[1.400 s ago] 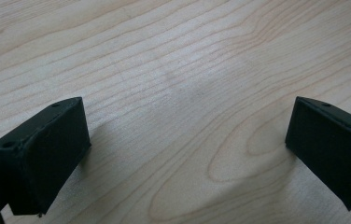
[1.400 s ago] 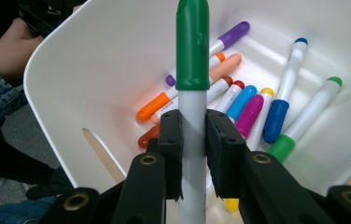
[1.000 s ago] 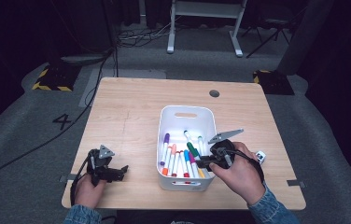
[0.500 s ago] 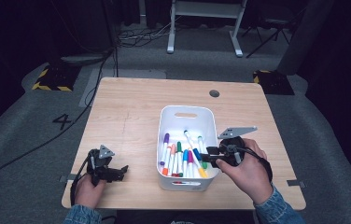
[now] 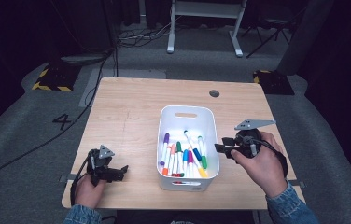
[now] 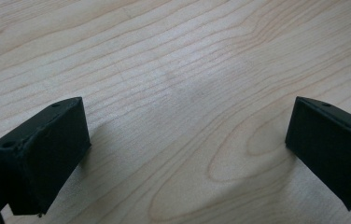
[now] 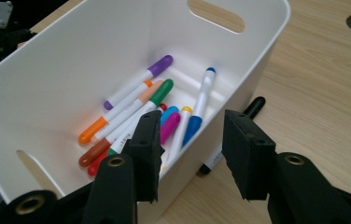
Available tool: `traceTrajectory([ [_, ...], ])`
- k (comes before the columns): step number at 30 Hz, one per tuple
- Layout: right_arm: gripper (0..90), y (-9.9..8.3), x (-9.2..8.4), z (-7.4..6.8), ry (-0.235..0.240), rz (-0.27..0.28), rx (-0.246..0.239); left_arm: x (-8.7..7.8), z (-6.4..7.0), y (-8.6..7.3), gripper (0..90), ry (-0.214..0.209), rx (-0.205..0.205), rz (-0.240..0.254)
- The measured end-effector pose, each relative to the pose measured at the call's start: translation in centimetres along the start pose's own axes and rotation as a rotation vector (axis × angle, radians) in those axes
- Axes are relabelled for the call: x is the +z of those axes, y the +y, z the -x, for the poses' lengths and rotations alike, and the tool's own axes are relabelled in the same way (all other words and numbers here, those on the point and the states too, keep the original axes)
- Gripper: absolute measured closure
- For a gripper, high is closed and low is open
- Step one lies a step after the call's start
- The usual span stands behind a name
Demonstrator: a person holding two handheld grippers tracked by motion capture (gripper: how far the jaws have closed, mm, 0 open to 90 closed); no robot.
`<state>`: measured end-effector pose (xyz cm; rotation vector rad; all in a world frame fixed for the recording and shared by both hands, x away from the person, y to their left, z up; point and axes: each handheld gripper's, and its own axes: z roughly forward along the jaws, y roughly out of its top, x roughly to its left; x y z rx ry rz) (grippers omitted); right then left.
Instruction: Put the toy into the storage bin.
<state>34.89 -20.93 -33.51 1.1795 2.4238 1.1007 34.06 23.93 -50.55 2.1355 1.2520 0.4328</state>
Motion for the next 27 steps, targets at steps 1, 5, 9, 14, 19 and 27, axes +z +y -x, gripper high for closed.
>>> traceTrajectory([
  [1, 58.0, 0.0, 0.0, 0.4, -0.009, 0.000, 0.013, 0.0, 0.0, 0.0, 0.0, 0.004, 0.001, 0.001],
  [5, 57.6, -0.3, 0.0, 1.8, -0.030, 0.000, 0.036, 0.0, 0.0, 0.0, 0.0, 0.002, 0.001, 0.001],
  [9, 57.1, -0.5, 0.5, 3.1, -0.043, -0.005, 0.042, 0.0, 0.0, 0.0, 0.0, 0.004, 0.002, 0.001],
  [14, 55.2, -0.9, 1.7, 4.8, -0.040, -0.009, 0.054, 0.0, 0.0, 0.0, 0.0, 0.002, 0.000, 0.001],
  [19, 53.1, -1.4, 3.8, 6.7, -0.017, -0.023, 0.070, 0.0, 0.0, 0.0, 0.0, 0.004, 0.001, 0.001],
  [27, 50.8, -2.5, 7.5, 8.6, 0.001, -0.050, 0.091, 0.0, 0.0, 0.0, 0.0, 0.001, 0.000, 0.001],
])
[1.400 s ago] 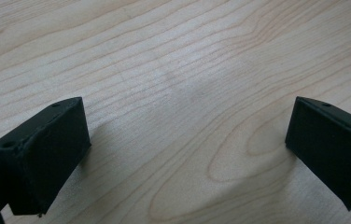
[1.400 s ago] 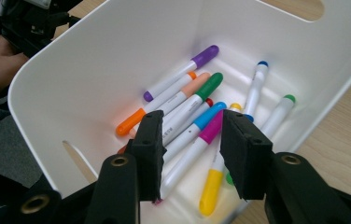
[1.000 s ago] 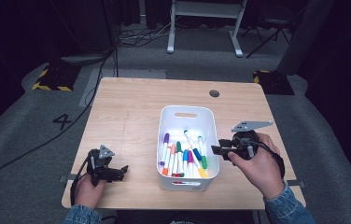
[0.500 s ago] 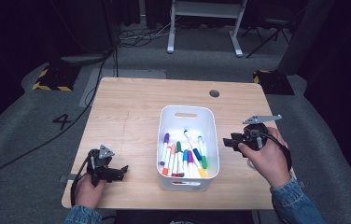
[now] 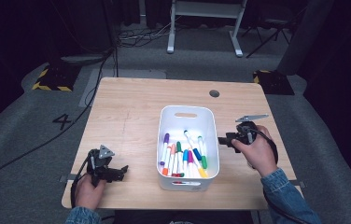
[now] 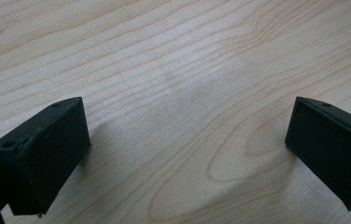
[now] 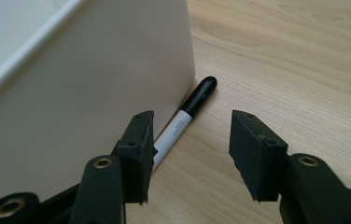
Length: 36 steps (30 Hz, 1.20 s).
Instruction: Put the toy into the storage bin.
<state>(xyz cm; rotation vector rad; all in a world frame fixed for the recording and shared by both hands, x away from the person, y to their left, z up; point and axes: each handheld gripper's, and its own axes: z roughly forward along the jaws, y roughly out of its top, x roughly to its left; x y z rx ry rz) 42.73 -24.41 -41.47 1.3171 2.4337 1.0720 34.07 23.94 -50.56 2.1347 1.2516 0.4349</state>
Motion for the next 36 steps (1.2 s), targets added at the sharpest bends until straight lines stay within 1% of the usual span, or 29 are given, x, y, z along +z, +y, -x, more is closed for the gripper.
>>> traceTrajectory([
  [6, 50.0, -0.5, 2.3, 0.5, 0.014, -0.029, 0.016, 0.0, 0.0, 0.0, 0.0, 0.001, 0.000, 0.000],
  [11, 49.9, -0.7, 3.7, 0.5, 0.017, -0.059, 0.015, 0.0, 0.0, 0.0, 0.0, 0.003, 0.001, 0.000],
  [12, 50.0, -0.8, 3.8, 0.4, 0.017, -0.055, 0.020, 0.0, 0.0, 0.0, 0.0, 0.003, 0.001, 0.000],
  [14, 50.7, -0.9, 4.3, 0.4, 0.032, -0.057, 0.025, 0.0, 0.0, 0.0, 0.0, 0.001, 0.000, -0.001],
  [15, 53.7, -0.9, 4.5, 0.3, 0.046, -0.060, 0.035, 0.0, 0.0, 0.0, 0.0, 0.003, 0.001, 0.000],
  [16, 53.9, -0.9, 4.6, 0.1, 0.038, -0.075, 0.025, 0.0, 0.0, 0.0, 0.0, 0.004, 0.001, 0.000],
  [18, 56.1, -0.8, 4.8, -0.1, 0.026, -0.085, 0.014, 0.0, 0.0, 0.0, 0.0, 0.001, 0.000, -0.001],
  [20, 56.8, -0.8, 4.9, -0.2, 0.025, -0.088, 0.012, 0.0, 0.0, 0.0, 0.0, 0.002, 0.000, 0.000],
  [21, 56.9, -0.8, 5.1, -0.3, 0.026, -0.088, 0.021, 0.0, 0.0, 0.0, 0.0, 0.000, -0.001, -0.001],
  [25, 56.0, -0.8, 5.7, -0.5, 0.027, -0.102, 0.012, 0.0, 0.0, 0.0, 0.0, 0.002, 0.000, 0.000],
  [30, 51.8, -1.0, 6.8, -0.3, 0.013, -0.113, 0.024, 0.0, 0.0, 0.0, 0.0, 0.000, 0.000, 0.000],
  [31, 51.8, -1.0, 6.8, -0.3, 0.013, -0.113, 0.024, 0.0, 0.0, 0.0, 0.0, 0.000, 0.000, 0.000],
  [32, 50.4, -1.2, 7.3, -0.2, 0.003, -0.114, 0.044, 0.0, 0.0, 0.0, 0.0, 0.002, 0.001, 0.000],
  [33, 49.9, -1.2, 7.4, -0.1, 0.001, -0.116, 0.046, 0.0, 0.0, 0.0, 0.0, 0.000, -0.001, 0.000],
  [35, 50.6, -1.3, 7.7, 0.0, -0.010, -0.116, 0.043, 0.0, 0.0, 0.0, 0.0, 0.000, -0.001, 0.000],
  [36, 52.5, -1.2, 7.8, 0.0, -0.014, -0.116, 0.039, 0.0, 0.0, 0.0, 0.0, 0.003, 0.001, 0.000],
])
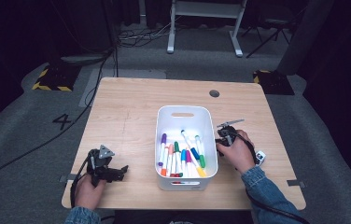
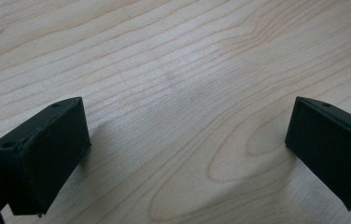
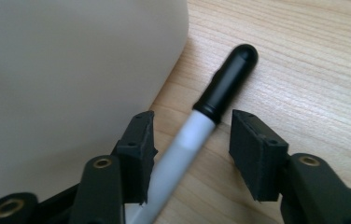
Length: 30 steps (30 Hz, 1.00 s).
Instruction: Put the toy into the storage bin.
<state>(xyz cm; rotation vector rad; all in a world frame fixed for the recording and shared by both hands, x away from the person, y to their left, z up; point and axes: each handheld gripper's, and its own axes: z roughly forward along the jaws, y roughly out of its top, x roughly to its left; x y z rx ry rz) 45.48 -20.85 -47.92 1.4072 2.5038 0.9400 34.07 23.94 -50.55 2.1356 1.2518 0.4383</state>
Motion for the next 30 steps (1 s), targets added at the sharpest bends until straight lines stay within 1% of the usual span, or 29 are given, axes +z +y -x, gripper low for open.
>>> traceTrajectory([
  [5, 71.9, 0.1, -0.5, 0.0, -0.073, -0.065, -0.003, 0.0, 0.0, 0.0, 0.0, -0.002, -0.001, -0.001],
  [7, 76.0, 0.0, -0.7, 0.1, -0.079, -0.072, 0.008, 0.0, 0.0, 0.0, 0.0, -0.003, -0.001, -0.001],
  [11, 77.1, -0.2, -1.0, 0.2, -0.088, -0.082, 0.040, 0.0, 0.0, 0.0, 0.0, -0.003, -0.002, -0.001],
  [14, 77.1, -0.3, -1.1, 0.4, -0.086, -0.083, 0.043, 0.0, 0.0, 0.0, 0.0, -0.001, -0.001, 0.000],
  [15, 77.2, -0.3, -1.2, 0.4, -0.084, -0.079, 0.052, 0.0, 0.0, 0.0, 0.0, 0.001, 0.000, 0.000],
  [16, 77.2, -0.3, -1.3, 0.4, -0.078, -0.076, 0.053, 0.0, 0.0, 0.0, 0.0, -0.003, -0.003, -0.001],
  [17, 77.2, -0.3, -1.5, 0.5, -0.078, -0.075, 0.051, 0.0, 0.0, 0.0, 0.0, 0.002, 0.000, 0.000],
  [18, 77.2, -0.3, -1.7, 0.5, -0.067, -0.066, 0.056, 0.0, 0.0, 0.0, 0.0, -0.001, -0.001, 0.000],
  [20, 77.2, -0.2, -2.2, 0.5, -0.062, -0.056, 0.061, 0.0, 0.0, 0.0, 0.0, 0.000, -0.001, 0.000],
  [21, 77.1, -0.1, -2.4, 0.4, -0.055, -0.055, 0.071, 0.0, 0.0, 0.0, 0.0, 0.000, 0.000, 0.000],
  [22, 77.1, -0.1, -2.6, 0.5, -0.047, -0.050, 0.068, 0.0, 0.0, 0.0, 0.0, 0.000, 0.000, 0.000],
  [25, 77.1, 0.1, -3.5, 0.3, -0.034, -0.030, 0.080, 0.0, 0.0, 0.0, 0.0, -0.001, -0.001, -0.001],
  [30, 77.2, 0.2, -4.8, 0.0, -0.019, -0.011, 0.074, 0.0, 0.0, 0.0, 0.0, -0.002, -0.001, -0.001],
])
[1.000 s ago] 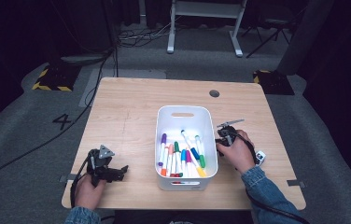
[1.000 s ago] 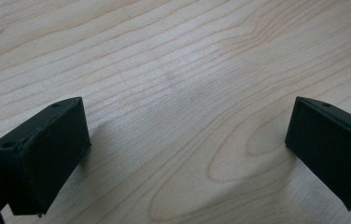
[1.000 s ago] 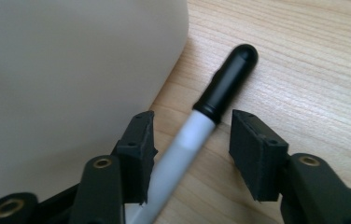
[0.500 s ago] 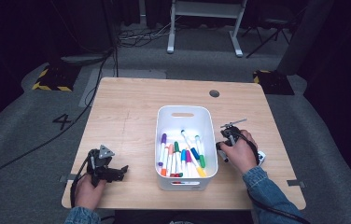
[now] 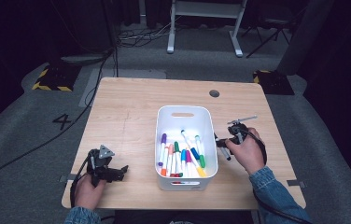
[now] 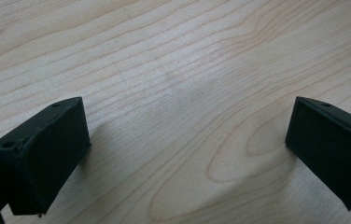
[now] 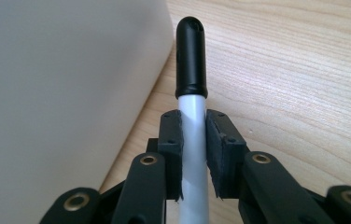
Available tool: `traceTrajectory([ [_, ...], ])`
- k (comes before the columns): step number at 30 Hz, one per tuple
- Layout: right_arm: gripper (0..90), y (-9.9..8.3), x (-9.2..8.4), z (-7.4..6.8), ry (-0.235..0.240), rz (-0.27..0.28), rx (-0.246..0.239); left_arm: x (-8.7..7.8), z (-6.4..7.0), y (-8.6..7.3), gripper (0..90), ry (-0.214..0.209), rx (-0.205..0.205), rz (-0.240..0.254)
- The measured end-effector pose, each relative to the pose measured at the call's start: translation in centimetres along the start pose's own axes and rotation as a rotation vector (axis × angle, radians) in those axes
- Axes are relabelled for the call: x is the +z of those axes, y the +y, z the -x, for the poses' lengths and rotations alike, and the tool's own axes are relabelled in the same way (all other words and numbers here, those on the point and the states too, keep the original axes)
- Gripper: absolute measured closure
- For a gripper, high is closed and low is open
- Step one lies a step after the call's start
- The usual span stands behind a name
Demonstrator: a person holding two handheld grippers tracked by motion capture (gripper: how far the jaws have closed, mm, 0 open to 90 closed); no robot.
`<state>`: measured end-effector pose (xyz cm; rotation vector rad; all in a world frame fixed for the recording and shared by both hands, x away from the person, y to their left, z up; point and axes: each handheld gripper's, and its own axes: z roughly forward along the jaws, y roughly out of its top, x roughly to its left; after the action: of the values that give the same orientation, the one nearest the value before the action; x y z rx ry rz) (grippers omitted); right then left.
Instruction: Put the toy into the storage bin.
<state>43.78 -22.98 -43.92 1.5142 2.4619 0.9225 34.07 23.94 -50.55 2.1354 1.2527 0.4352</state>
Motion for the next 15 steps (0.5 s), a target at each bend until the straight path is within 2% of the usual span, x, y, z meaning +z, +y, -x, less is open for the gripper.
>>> traceTrajectory([
  [15, 77.2, 0.3, -4.7, -1.3, 0.037, 0.080, -0.023, 0.0, 0.0, 0.0, 0.0, -0.001, 0.000, 0.001],
])
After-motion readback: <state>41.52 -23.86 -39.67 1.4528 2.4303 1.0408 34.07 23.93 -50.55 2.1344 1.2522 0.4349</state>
